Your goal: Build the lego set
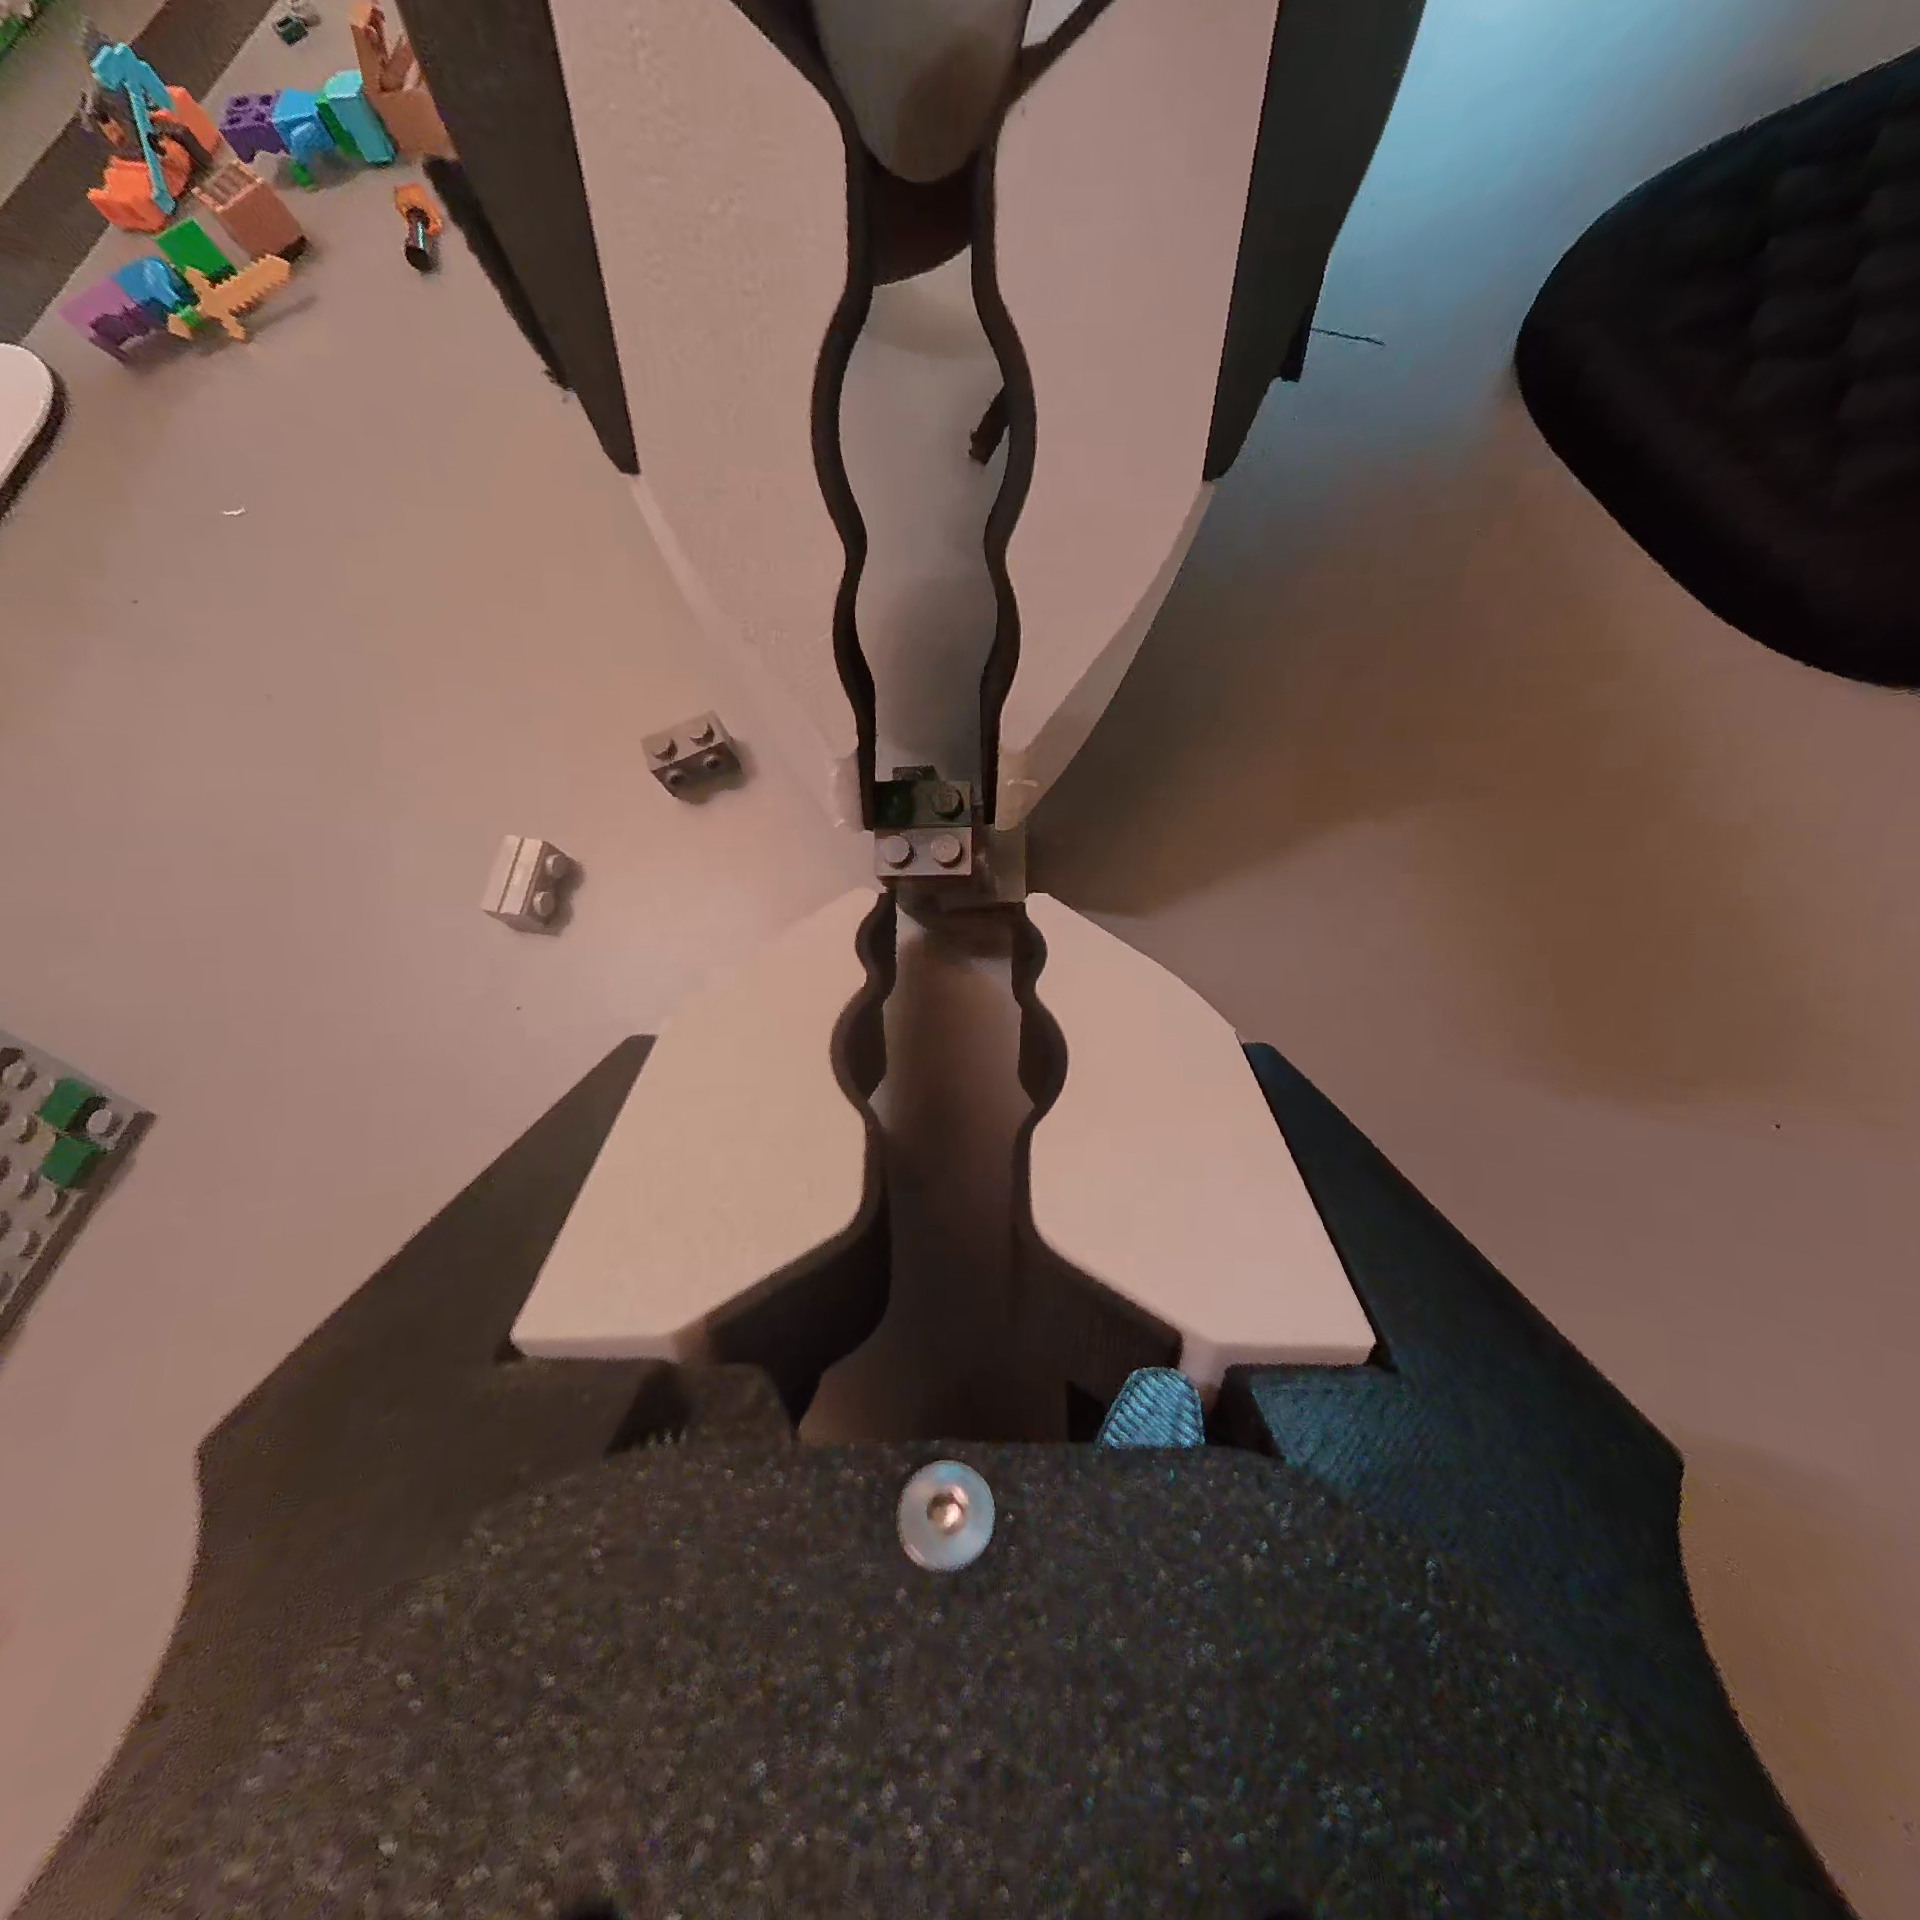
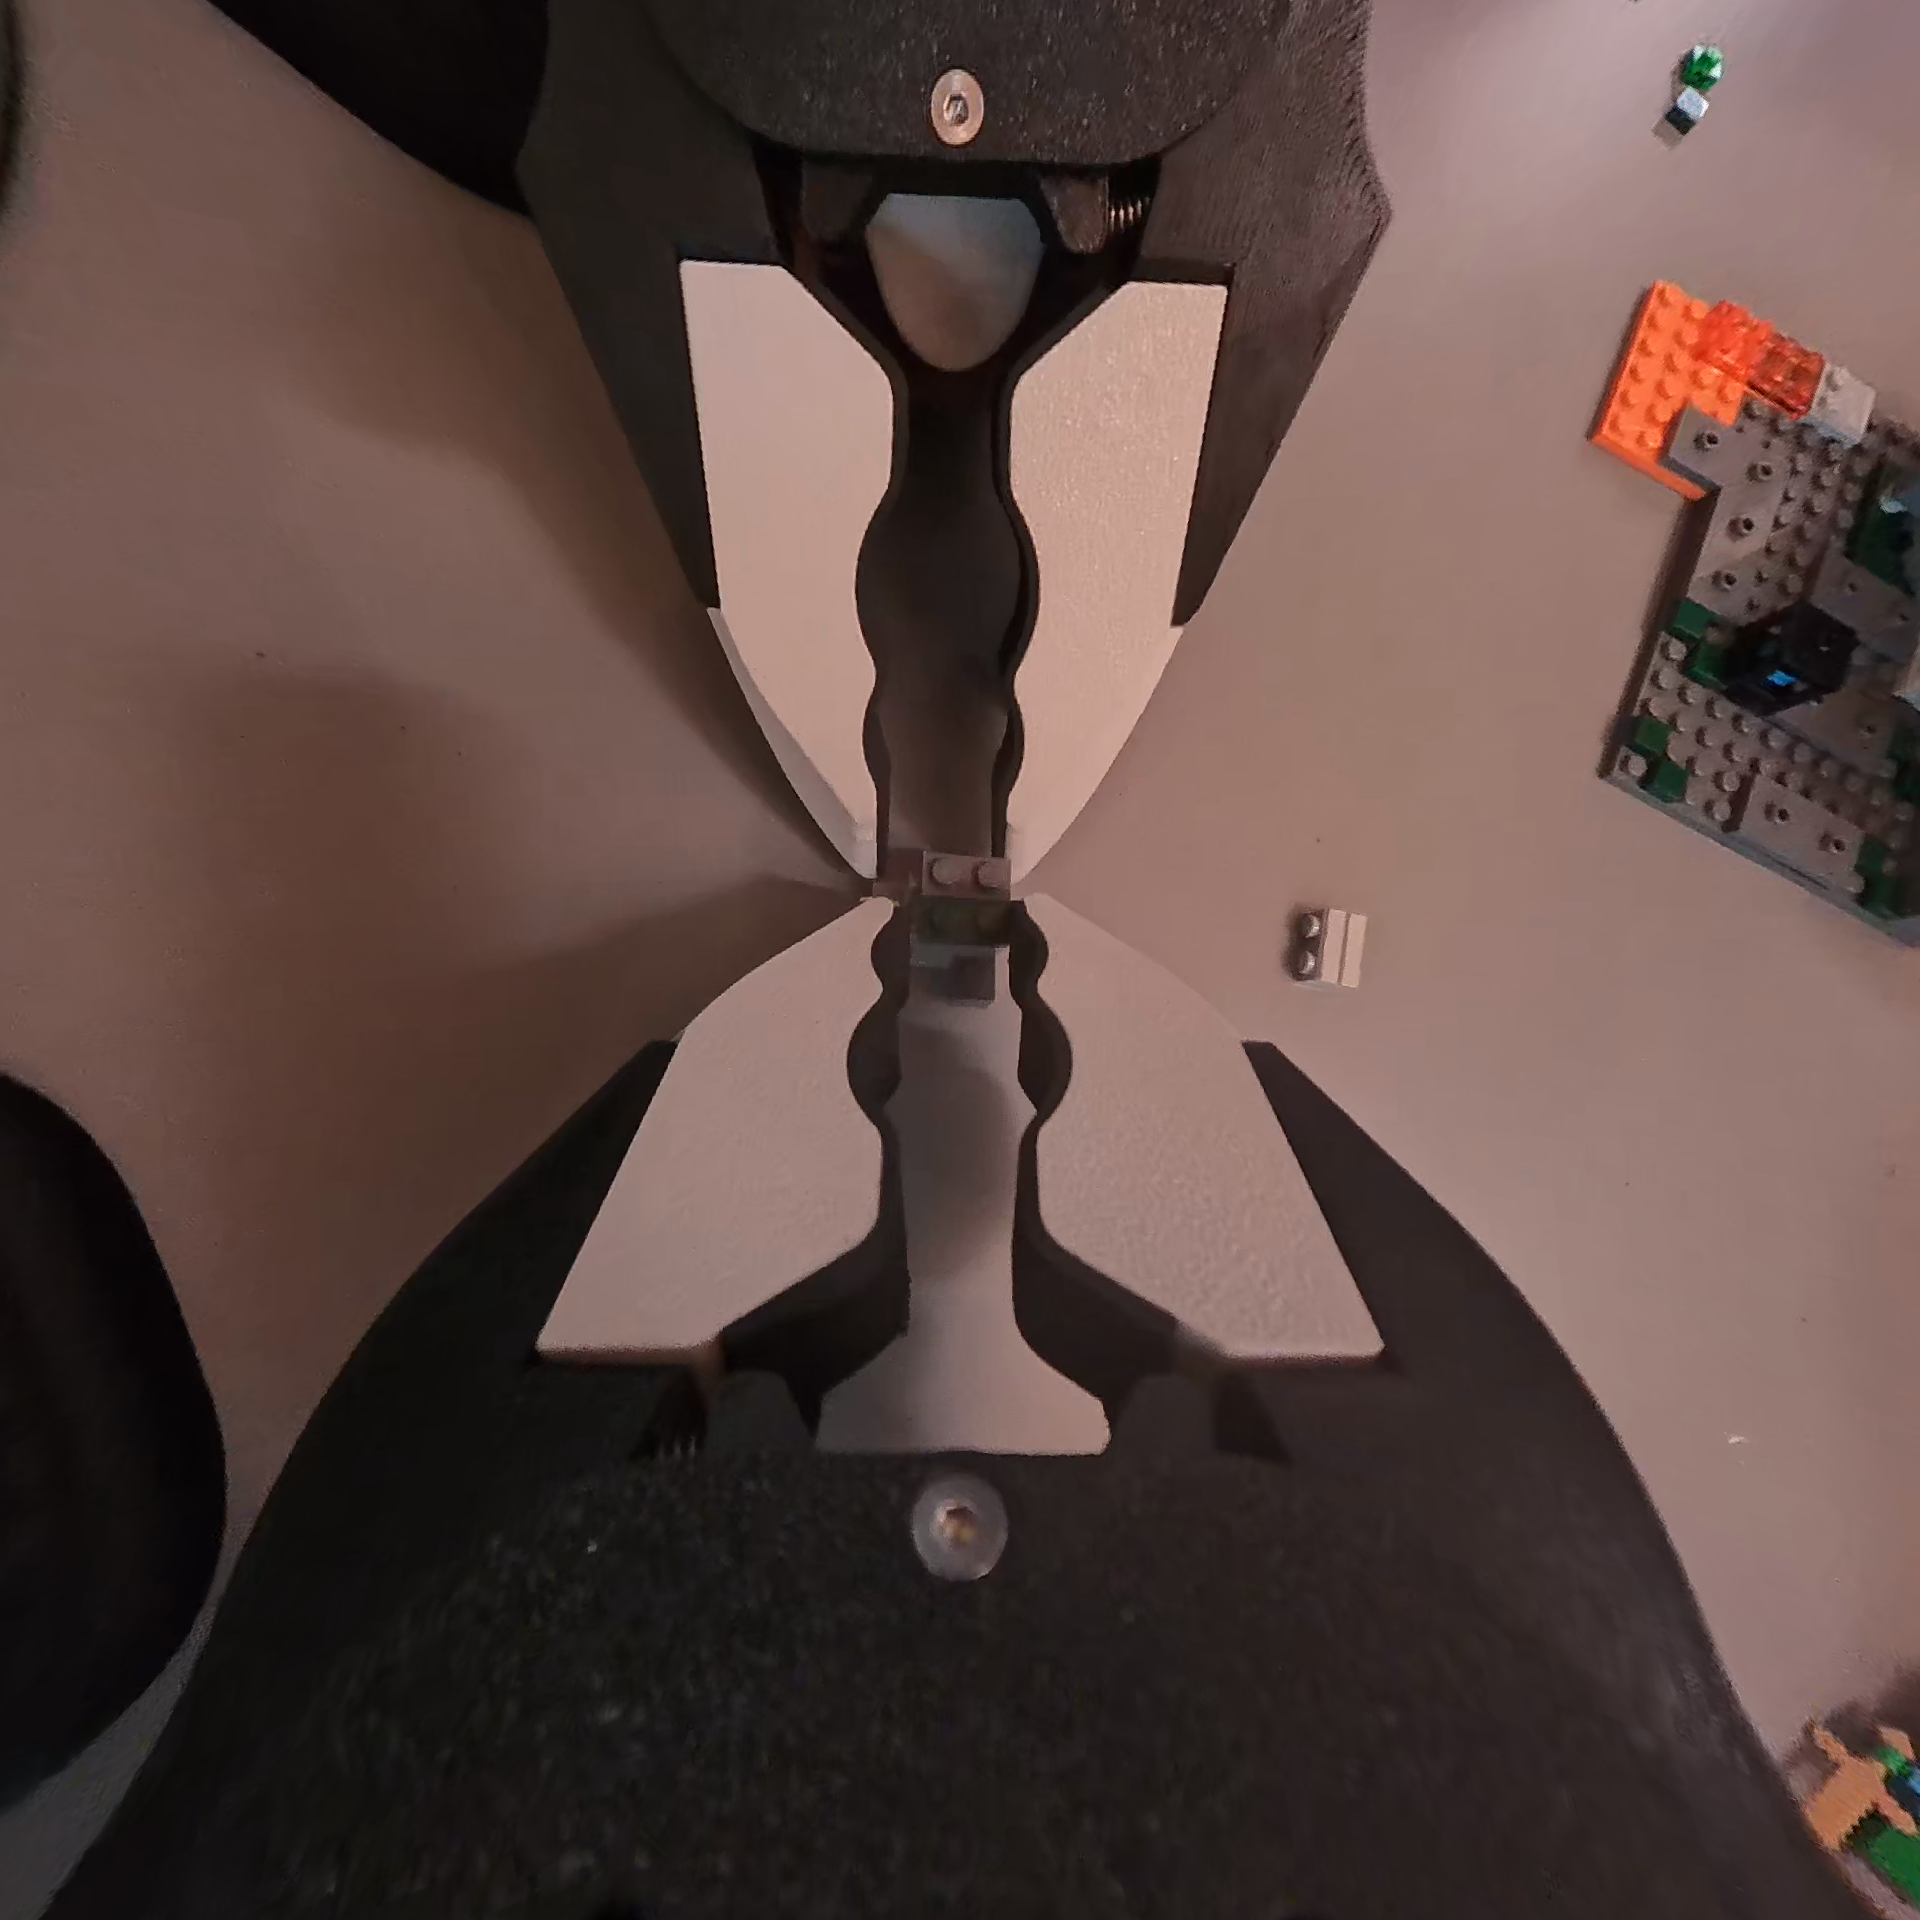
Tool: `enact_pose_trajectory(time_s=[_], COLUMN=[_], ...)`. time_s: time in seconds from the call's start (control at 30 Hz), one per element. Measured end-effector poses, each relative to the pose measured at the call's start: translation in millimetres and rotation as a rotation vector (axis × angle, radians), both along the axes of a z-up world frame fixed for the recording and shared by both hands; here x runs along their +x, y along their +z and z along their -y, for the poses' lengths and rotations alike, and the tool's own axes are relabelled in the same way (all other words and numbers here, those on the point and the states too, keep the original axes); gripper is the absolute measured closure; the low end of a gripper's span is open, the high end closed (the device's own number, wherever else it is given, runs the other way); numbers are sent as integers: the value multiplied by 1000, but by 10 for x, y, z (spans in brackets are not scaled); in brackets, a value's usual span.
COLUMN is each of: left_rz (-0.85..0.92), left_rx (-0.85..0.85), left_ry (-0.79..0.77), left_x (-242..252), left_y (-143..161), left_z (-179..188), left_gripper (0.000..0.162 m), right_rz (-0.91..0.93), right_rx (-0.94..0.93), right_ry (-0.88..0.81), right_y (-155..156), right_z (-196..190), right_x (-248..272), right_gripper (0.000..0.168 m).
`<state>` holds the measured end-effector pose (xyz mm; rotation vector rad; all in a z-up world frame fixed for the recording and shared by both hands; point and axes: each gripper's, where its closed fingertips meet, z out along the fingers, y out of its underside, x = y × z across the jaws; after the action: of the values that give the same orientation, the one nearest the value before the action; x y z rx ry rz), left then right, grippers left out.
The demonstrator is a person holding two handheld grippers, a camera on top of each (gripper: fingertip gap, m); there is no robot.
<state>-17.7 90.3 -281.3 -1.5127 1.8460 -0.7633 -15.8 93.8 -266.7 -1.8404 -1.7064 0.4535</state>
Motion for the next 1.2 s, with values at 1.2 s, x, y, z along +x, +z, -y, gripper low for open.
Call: enact_pose_trajectory(time_s=[1.2], left_rz=[316], left_rx=[-91], left_ry=[-27], left_x=[71], left_y=[573], left_z=[73], left_gripper=[142], right_rz=[-562], right_rx=[-147], right_ry=[-98], right_y=[722], right_z=[88], right_x=[-56], right_gripper=[155])
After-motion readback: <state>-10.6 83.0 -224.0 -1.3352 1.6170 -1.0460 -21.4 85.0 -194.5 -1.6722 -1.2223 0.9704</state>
